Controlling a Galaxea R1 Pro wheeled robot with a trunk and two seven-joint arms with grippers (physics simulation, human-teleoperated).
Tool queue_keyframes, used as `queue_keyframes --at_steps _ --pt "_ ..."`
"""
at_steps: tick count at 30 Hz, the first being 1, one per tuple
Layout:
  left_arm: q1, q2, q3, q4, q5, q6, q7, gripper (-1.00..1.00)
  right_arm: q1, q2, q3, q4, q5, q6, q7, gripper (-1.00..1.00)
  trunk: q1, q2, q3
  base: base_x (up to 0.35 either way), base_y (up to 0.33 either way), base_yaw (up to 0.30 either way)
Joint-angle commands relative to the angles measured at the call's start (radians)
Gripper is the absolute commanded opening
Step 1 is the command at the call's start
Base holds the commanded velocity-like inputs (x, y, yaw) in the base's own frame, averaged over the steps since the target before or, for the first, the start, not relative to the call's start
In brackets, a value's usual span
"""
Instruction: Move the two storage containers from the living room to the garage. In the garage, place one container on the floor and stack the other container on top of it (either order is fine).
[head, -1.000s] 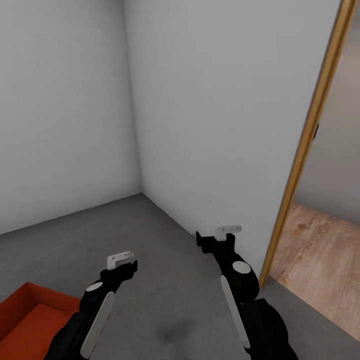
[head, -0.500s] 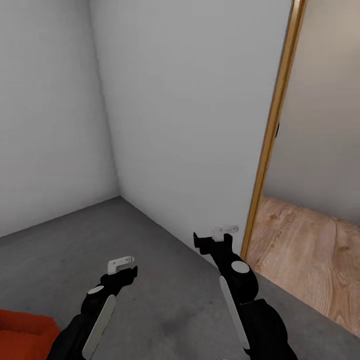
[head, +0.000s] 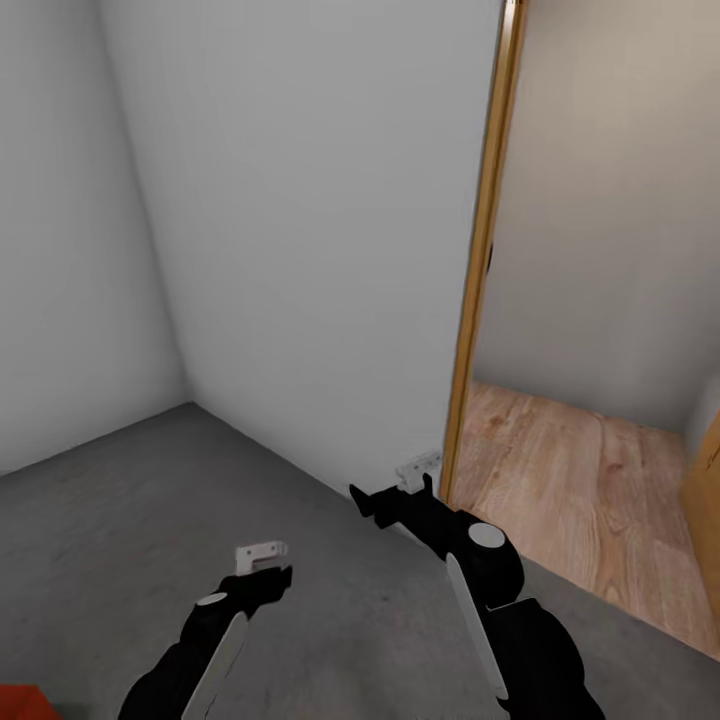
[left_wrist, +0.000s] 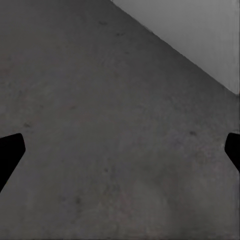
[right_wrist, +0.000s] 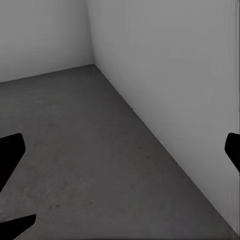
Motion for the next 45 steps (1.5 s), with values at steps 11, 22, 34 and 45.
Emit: queue_keyframes --at_steps 11,22,34,45 --pt "0.0 -0.014 -0.015 0.068 -0.001 0.0 -0.016 1.0 0.0 -0.001 -0.015 -0.001 0.0 -0.006 0.007 1.0 0.0 0.0 0.0 0.0 0.0 -0.3" --pt "0.0 -0.017 -0.019 0.074 -0.002 -0.001 -0.016 1.0 0.0 0.0 -0.016 -0.002 0.0 -0.002 0.006 1.0 0.0 0.0 0.0 0.0 0.0 -0.3" --pt "0.0 -0.02 -0.017 0.072 -0.002 -0.003 -0.012 1.0 0.0 0.0 -0.016 -0.002 0.0 0.0 0.005 1.0 -0.023 0.042 0.019 0.0 0.0 -0.3" --pt "0.0 -0.02 -0.017 0.072 -0.002 -0.003 -0.011 1.0 0.0 0.001 -0.017 -0.002 0.001 0.0 0.005 1.0 -0.065 0.119 0.053 0.0 0.0 -0.273"
